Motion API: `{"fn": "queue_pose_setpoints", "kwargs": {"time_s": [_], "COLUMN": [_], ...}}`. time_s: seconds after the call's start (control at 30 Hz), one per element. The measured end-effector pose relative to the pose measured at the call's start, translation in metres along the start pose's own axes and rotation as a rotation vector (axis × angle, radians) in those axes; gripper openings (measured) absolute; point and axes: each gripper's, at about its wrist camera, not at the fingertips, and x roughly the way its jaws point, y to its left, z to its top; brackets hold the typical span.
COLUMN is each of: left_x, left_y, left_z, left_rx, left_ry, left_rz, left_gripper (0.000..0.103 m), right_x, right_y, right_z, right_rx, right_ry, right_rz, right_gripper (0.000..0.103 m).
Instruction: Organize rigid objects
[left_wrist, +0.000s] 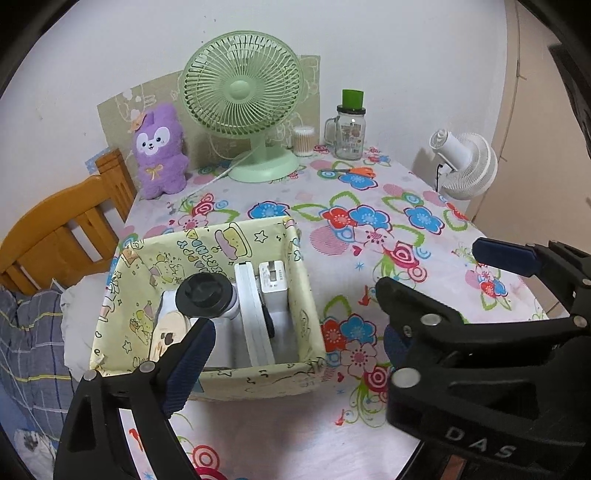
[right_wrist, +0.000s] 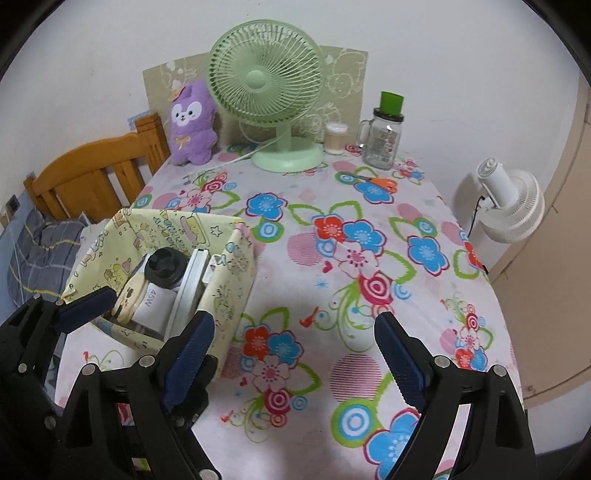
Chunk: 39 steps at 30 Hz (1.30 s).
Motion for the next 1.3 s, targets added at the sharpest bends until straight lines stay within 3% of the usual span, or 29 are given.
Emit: {"fn": "queue_pose_setpoints", "kwargs": {"time_s": [0.77, 1.3], "left_x": [-0.062, -0.074], "left_y": [-0.04, -0.048], "left_z": [-0.018, -0.03], "left_rx": [0.024, 0.014], "left_ry": [-0.184, -0.235], "left_rz": [0.037, 0.009], "left_gripper": [0.103, 0.103], "right_x": [-0.074, -0.103], "right_y": [-0.033, -0.053], "right_z": [-0.035, -0.065], "right_rx": [0.048, 0.092], "right_ry": [-0.2, -0.298], "right_rz": [-0.044, -0.141], "right_gripper": [0.096, 0.101]}}
